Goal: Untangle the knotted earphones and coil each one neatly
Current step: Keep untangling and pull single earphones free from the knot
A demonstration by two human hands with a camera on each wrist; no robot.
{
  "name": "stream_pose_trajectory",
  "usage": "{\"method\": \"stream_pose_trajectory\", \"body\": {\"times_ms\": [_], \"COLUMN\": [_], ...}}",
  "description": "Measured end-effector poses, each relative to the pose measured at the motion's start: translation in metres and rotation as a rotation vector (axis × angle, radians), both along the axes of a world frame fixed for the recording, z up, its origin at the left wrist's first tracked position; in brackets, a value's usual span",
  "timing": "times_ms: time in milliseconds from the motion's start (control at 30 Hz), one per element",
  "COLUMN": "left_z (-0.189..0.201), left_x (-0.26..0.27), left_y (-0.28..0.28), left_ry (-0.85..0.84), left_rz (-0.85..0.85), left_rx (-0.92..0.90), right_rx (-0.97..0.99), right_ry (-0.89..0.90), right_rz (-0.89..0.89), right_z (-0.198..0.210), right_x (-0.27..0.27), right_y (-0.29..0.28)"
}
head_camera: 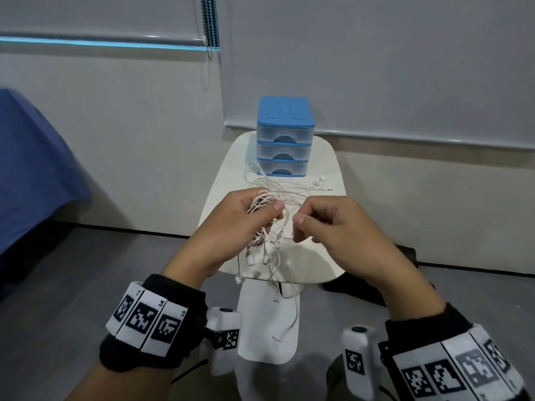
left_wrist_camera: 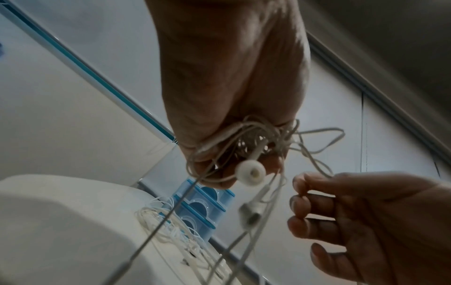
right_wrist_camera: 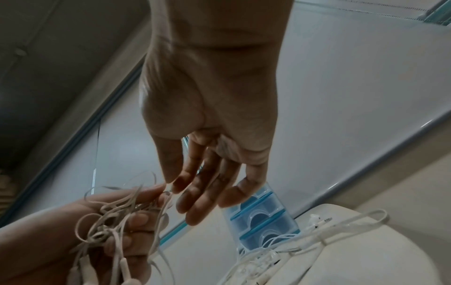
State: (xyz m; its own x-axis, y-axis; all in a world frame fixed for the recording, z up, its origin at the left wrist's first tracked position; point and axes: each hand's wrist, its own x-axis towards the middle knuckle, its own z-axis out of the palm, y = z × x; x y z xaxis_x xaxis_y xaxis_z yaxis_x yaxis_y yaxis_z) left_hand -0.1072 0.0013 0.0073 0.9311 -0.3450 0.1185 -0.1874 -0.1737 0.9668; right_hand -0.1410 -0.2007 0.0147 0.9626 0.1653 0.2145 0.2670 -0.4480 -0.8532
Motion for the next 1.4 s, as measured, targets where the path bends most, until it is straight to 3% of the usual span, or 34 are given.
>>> {"method": "stream_pose_trajectory", "body": {"times_ms": [367,667,833,967,1100,1400], "left_z": [-0.004,-0.012,-0.008,-0.004,-0.003,-0.01], "left_x": [0.004,0.009,0.005,0.005,0.004,-0.003], "left_y": [0.0,0.005,-0.004,-0.007,-0.009,0.009], "left_ry": [0.046,0.2,0.242,0.24,0.26,0.255], "left_rz": [0.093,0.248,0.219,0.205,0.204,-0.035], "left_rx": [-0.086,-0.197,-0.238,-0.231,-0.29,-0.323], "right_rx": [0.133,0.254,0.098,0.262,0.128,0.293], "right_ry": [0.236,0.235,0.118,0.111,0.065,0.065], "right_rz": [0.211,0.051,-0.013,0.086,0.155,0.039], "right_z": [-0.021,-0.033,-0.038,-0.037,-0.042,-0.044], "right_x": [-0.005,0.0,-0.003,-0.002,0.001,0.004], "right_y": [0.017,0.005,0.012,0.012,0.018,-0.005]}}
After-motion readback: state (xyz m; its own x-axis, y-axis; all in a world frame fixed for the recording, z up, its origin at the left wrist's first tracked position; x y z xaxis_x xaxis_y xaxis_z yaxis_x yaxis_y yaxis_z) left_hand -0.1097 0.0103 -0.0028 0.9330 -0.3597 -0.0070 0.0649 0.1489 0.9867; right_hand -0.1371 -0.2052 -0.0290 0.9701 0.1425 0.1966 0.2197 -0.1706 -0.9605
